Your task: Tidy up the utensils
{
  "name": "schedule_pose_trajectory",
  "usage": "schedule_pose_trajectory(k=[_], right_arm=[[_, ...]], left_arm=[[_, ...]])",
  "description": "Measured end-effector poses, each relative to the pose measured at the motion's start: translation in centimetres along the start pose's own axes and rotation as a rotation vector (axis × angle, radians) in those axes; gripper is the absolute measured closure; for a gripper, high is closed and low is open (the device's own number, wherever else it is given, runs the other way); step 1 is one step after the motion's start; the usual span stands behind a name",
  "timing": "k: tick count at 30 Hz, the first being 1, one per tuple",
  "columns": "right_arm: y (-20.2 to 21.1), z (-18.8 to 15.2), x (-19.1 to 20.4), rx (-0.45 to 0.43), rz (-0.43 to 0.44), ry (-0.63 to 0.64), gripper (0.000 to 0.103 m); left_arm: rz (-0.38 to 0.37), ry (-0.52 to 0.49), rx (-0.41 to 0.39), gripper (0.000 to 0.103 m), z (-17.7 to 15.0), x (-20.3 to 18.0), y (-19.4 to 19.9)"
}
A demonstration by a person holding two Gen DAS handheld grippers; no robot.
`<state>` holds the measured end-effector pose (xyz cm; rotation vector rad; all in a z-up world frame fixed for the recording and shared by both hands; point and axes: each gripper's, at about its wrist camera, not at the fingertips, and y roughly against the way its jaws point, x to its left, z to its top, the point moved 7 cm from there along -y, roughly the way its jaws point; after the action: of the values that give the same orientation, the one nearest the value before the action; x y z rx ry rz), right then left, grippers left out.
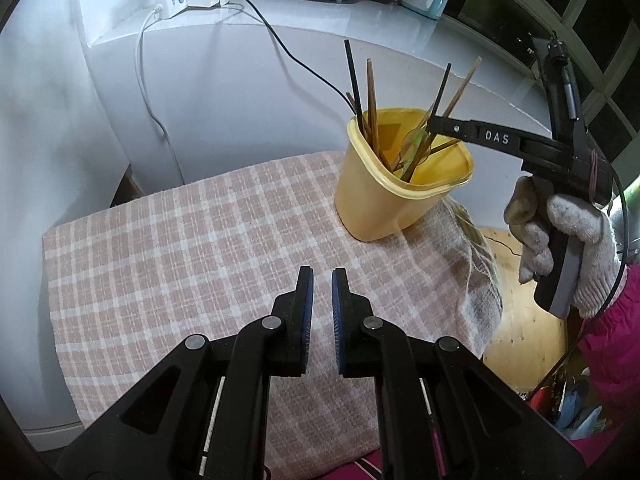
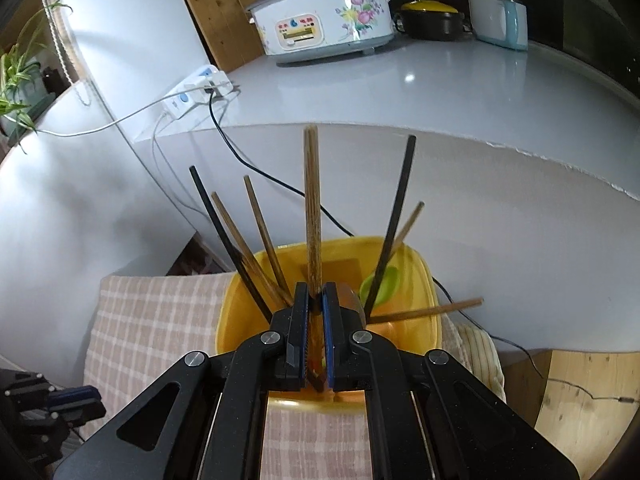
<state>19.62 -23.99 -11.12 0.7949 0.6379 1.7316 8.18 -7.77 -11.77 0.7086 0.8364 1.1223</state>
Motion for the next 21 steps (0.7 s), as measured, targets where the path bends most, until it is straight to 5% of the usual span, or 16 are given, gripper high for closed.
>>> schedule_pose_trajectory(k=[4, 7, 21], right_arm=[[0.3, -0.3, 0.0, 0.014, -0.006, -0.002, 0.095], [0.6, -0.5, 0.0, 0.012, -0.01, -0.006, 0.075], [5.3, -2.0, 1.2, -0.035, -0.012, -0.006, 0.074]], left_arm=[[0.008, -0.004, -0.025, 0.068, 0.2, -0.2, 0.7], [0.014, -0.006, -0.04, 0.068, 0.4, -0.3, 1.1], [0.046, -0.005, -0.091, 0.056, 0.9, -0.4, 2.6]])
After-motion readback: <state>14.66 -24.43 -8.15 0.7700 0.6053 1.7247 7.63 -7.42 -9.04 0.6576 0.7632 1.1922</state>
